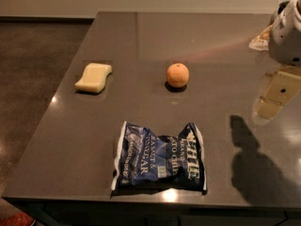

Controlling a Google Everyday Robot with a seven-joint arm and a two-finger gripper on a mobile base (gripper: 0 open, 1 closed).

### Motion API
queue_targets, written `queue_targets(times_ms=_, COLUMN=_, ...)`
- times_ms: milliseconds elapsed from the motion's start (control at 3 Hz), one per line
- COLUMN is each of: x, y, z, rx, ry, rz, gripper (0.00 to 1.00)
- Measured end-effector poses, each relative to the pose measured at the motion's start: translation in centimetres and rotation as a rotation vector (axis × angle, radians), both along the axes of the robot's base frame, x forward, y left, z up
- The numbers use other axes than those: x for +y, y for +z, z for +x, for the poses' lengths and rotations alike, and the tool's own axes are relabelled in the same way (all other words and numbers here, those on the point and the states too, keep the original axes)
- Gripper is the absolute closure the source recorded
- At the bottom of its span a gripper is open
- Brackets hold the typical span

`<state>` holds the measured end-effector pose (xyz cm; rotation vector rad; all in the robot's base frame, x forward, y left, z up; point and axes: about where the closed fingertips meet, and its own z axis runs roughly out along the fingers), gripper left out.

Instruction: Move orange near blue chip bag

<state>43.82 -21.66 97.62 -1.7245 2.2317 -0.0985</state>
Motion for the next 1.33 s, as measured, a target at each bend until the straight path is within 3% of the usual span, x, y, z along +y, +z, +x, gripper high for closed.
queue_targets(times_ms=333, x=0.5, y=-0.1, z=1.0, rx=-0.007, ry=0.001, rz=0.008, gripper=0.0)
queue_targets(times_ms=667, x=2.5, y=-1.6, z=5.3, rx=-0.023, ry=0.03, rz=0.123, gripper=0.0)
queue_targets(times_ms=1000, x=3.7, y=-2.5, z=7.2, rx=-0.022, ry=0.05, rz=0.189, gripper=0.0)
queue_targets(times_ms=1333, x=6.7, y=-4.4, z=11.9, rx=-0.015, ry=0.069, rz=0.277, gripper=0.0)
